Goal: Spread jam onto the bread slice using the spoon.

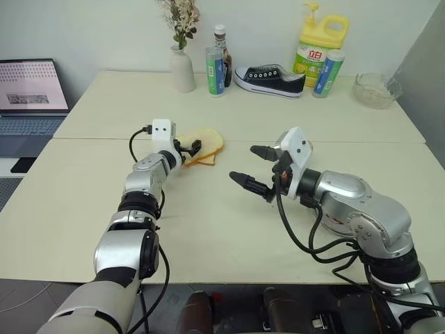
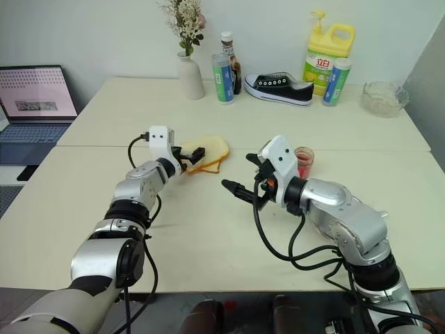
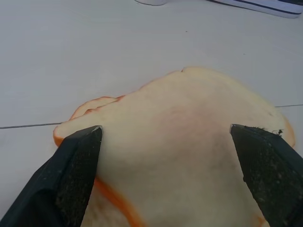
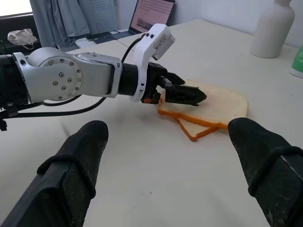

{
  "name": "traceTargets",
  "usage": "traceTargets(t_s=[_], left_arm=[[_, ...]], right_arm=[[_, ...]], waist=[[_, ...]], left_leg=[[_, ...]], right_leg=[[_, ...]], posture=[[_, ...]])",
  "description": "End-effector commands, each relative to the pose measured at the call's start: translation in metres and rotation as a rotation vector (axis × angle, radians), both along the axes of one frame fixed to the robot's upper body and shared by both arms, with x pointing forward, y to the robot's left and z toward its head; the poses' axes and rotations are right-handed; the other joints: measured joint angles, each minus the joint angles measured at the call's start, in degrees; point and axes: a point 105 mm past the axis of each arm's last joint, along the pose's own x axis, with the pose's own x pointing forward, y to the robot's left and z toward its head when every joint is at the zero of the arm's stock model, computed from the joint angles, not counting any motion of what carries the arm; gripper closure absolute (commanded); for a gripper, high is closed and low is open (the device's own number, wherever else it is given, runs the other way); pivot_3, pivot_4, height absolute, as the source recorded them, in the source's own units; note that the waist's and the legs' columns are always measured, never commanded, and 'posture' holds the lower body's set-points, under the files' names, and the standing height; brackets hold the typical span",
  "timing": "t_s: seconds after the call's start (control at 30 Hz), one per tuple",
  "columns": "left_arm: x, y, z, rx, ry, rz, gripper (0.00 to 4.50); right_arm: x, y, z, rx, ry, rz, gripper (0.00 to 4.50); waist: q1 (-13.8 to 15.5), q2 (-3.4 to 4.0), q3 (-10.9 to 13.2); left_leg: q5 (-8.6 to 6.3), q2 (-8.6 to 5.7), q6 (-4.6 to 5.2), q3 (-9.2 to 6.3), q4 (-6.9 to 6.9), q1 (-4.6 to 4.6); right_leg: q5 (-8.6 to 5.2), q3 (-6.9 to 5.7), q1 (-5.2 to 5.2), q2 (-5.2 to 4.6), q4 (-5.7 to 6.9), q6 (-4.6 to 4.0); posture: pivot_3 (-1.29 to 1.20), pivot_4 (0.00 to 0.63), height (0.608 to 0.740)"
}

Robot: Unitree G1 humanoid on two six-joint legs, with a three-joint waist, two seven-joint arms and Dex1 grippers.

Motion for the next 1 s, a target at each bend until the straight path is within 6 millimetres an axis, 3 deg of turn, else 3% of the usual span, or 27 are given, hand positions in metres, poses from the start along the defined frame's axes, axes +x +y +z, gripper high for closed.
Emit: traceTargets(t_s=[0.03,0.2,0.6,0.8,0.93,1.0], left_arm=[[0.004,0.014,0.03,0.009,-0.084,0.061,0.0],[0.004,0.019,0.029,-0.035,-0.046,0.105,0.0],[0.003,-0.008,0.015,-0.091,0.034,0.045,0.0],[0.004,-0.011,0.012,-0.1,0.064,0.037,0.0],[0.003,-0.01,0.01,-0.093,0.068,0.032,0.82],[0.004,-0.011,0.011,-0.1,0.07,0.029,1.47]], right_arm=[[-0.004,-0.003,0.013,0.022,-0.053,-0.006,0.06],[-0.005,-0.004,0.013,0.019,-0.051,-0.006,0.06],[-0.005,-0.008,0.012,0.014,-0.051,-0.017,0.06],[-0.006,-0.008,0.013,0.02,-0.05,-0.03,0.06],[-0.005,-0.01,0.013,0.023,-0.047,-0.04,0.0],[-0.005,-0.011,0.013,0.024,-0.046,-0.045,0.0]], waist=[[-0.01,0.0,0.0],[-0.02,0.0,0.0],[0.0,0.0,0.0],[0.08,0.0,0.0],[0.12,0.0,0.0],[0.21,0.0,0.0]], left_leg=[[0.0,0.0,0.0,0.0,0.0,0.0],[0.0,0.01,0.0,-0.01,-0.01,0.0],[0.0,0.0,-0.01,0.0,-0.01,0.0],[0.0,-0.02,-0.01,0.0,-0.01,0.0],[0.0,-0.02,-0.01,0.0,-0.01,0.0],[0.01,-0.02,-0.01,0.0,-0.01,0.0]], right_leg=[[0.0,0.0,0.0,0.0,0.0,0.0],[0.0,0.0,0.0,0.0,0.0,0.0],[0.0,0.0,0.0,0.0,-0.01,0.0],[0.0,-0.01,0.0,-0.01,-0.01,0.0],[0.0,0.0,0.0,-0.01,-0.01,0.0],[0.0,-0.01,0.0,-0.02,-0.01,0.0]], posture=[[0.0,0.15,0.74],[0.0,0.15,0.74],[0.0,0.15,0.74],[0.0,0.15,0.74],[0.0,0.15,0.74],[0.0,0.15,0.74]])
